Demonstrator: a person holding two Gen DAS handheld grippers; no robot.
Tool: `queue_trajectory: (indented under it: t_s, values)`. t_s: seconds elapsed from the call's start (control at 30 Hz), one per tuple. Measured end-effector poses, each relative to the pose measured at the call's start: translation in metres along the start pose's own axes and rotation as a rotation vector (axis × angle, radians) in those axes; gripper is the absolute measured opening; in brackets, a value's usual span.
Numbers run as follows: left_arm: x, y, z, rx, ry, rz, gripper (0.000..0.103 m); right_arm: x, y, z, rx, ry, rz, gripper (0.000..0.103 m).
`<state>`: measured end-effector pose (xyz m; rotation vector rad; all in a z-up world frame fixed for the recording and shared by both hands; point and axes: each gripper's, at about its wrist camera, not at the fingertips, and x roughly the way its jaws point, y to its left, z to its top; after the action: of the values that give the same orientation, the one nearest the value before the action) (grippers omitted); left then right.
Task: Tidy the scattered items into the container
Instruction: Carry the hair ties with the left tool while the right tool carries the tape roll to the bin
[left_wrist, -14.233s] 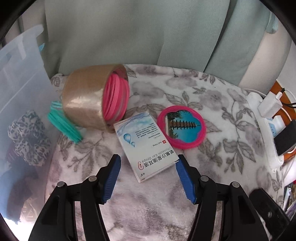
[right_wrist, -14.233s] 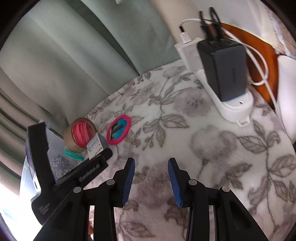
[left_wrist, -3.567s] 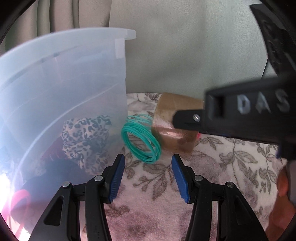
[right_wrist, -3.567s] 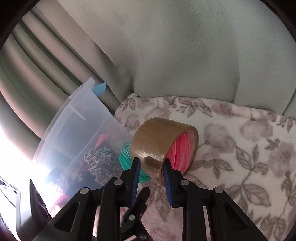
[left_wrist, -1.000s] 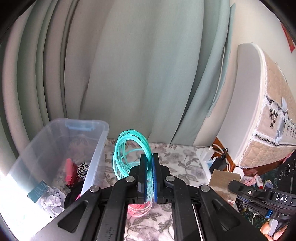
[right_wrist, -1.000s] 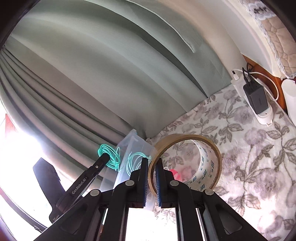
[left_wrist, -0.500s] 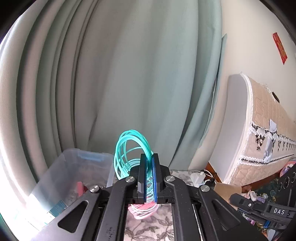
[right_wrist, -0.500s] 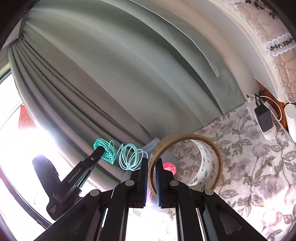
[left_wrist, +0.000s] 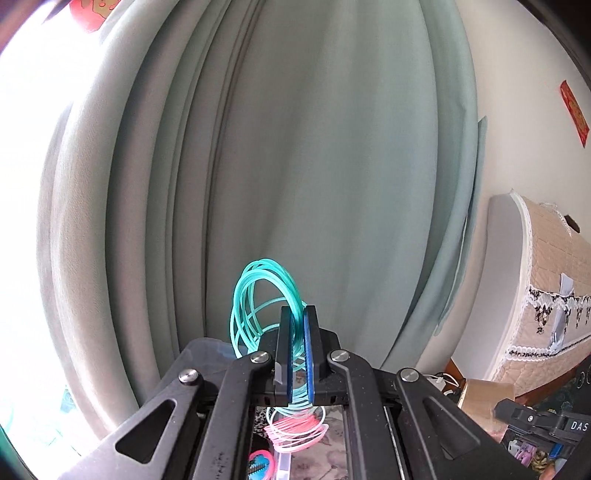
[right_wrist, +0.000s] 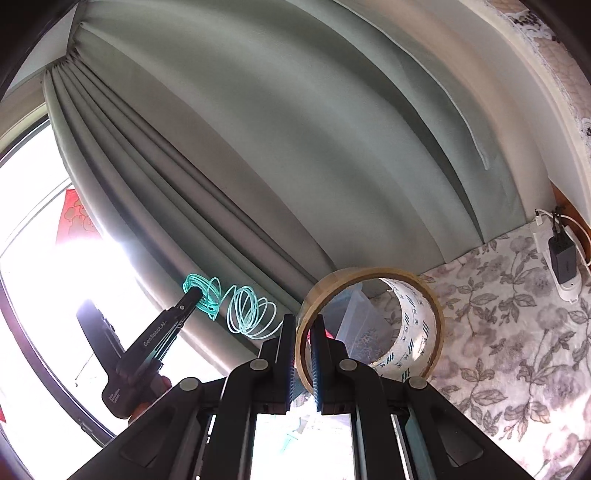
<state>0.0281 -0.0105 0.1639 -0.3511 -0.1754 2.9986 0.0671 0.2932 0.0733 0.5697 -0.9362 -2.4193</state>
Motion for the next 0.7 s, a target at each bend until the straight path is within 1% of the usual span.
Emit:
queue_trajectory:
  t_s: [0.2,0.47,0.7]
  values:
    - [0.0,0.026,0.008,-0.021,-0.019,0.049,0.005,0.026,0.013,0.005,-0.037,0.021,0.026,0.009]
    - [0.012,0.056,0.004,-0.032,0.0,0.093,0.005,0.067,0.029,0.009,-0.066,0.073,0.069,0.009]
    - [0.023,0.081,-0.001,-0.041,0.017,0.129,0.005,0.112,0.044,0.012,-0.114,0.132,0.107,0.009]
